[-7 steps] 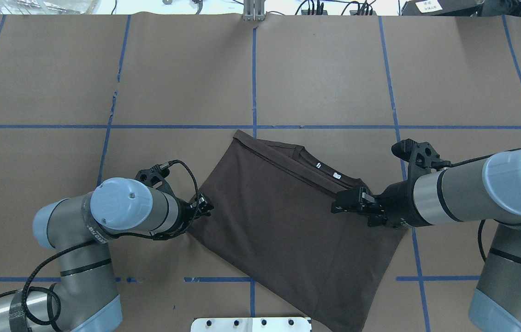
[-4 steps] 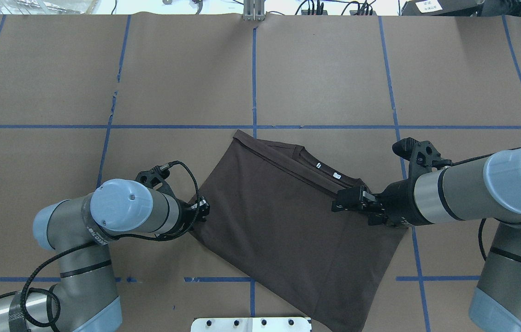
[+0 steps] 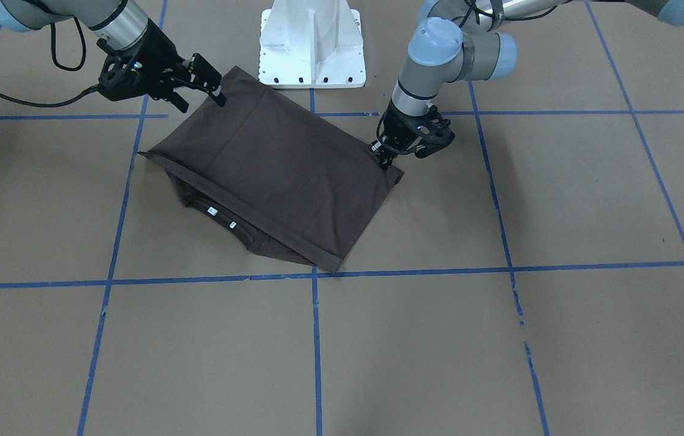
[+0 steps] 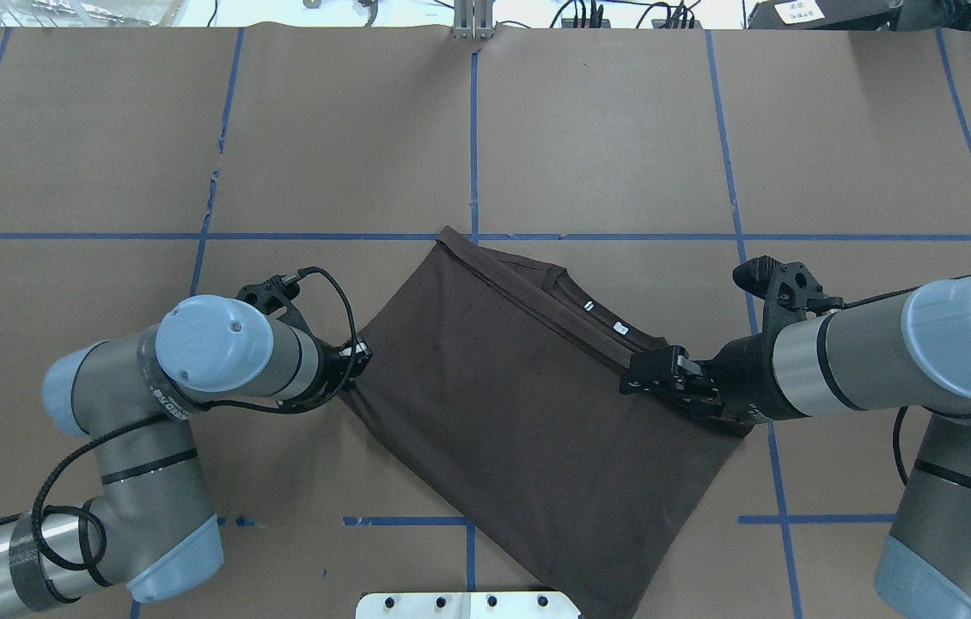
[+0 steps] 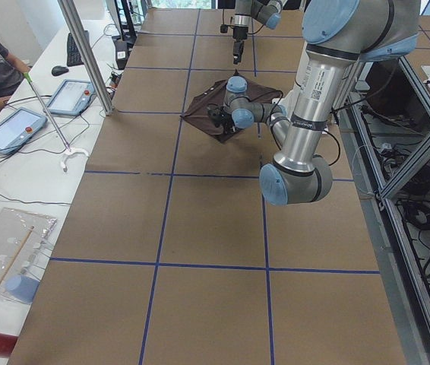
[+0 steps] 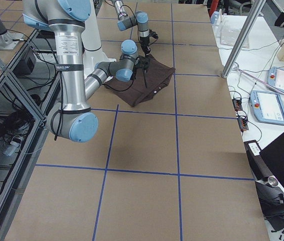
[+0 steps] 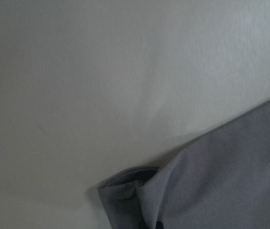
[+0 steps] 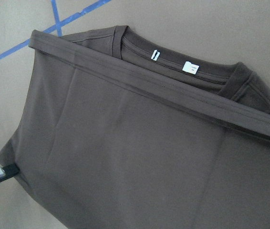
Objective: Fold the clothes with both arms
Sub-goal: 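Release the shirt and raise both grippers away from it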
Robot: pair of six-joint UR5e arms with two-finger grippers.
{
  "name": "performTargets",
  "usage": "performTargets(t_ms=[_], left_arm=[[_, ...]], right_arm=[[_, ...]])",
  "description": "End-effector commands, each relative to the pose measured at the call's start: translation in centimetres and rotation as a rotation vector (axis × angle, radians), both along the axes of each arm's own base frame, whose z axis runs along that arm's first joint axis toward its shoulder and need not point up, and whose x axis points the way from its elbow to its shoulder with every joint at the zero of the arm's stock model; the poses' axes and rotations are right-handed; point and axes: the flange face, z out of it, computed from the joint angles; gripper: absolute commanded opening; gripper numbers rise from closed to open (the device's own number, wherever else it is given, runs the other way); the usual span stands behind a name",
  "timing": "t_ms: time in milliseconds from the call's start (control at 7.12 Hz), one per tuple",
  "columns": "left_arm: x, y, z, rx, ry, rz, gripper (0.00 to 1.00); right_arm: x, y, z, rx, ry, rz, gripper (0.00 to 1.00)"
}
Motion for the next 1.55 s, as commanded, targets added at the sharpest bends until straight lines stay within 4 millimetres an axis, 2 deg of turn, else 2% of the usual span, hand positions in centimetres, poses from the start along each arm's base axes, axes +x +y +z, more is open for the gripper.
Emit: performTargets(t_ms=[0, 140, 281, 421, 562, 702, 843, 983, 1124, 1264, 1405], left_arm=[[-2.2, -6.4, -0.3, 0.018, -0.030, -0.086, 0.00], [-1.7, -11.1, -1.7, 0.042, -0.044, -0.118, 0.00], [-3.1, -14.9, -2.7, 0.086, -0.063, -0.138, 0.00], [-4.0, -17.5, -3.4, 0.156, -0.093, -0.146, 0.00], [-2.3, -20.0, -4.2, 0.236, -0.103, -0.149, 0.00], [1.1, -22.8, -4.0, 0.284, -0.064, -0.145, 0.00], [3.5, -24.9, -3.1, 0.324, -0.046, -0.138, 0.00], [3.5, -25.5, -2.6, 0.397, -0.045, -0.157, 0.00], [3.2, -26.1, -2.0, 0.405, -0.065, -0.184, 0.43], [2.3, -27.0, -1.6, 0.413, -0.087, -0.213, 0.99], [2.1, -27.4, -1.5, 0.425, -0.105, -0.236, 1.00]], right_arm=[[-0.2, -0.3, 0.6, -0.007, 0.012, 0.004, 1.00], [-0.2, -0.3, 0.8, -0.010, 0.017, 0.005, 1.00], [-0.2, -0.4, 0.9, -0.010, 0.019, 0.008, 1.00], [-0.2, -0.4, 1.0, -0.011, 0.020, 0.007, 1.00], [-0.2, -0.5, 1.0, -0.011, 0.022, 0.010, 1.00], [-0.6, -0.7, 1.5, -0.014, 0.030, 0.013, 1.00], [-0.7, -0.8, 1.6, -0.015, 0.033, 0.014, 1.00], [-0.7, -0.8, 1.6, -0.015, 0.033, 0.014, 1.00], [-0.9, -0.8, 1.9, -0.018, 0.039, 0.012, 1.00], [-1.0, -1.0, 2.1, -0.016, 0.045, 0.020, 1.00], [-1.3, -1.1, 2.4, -0.017, 0.051, 0.024, 1.00]])
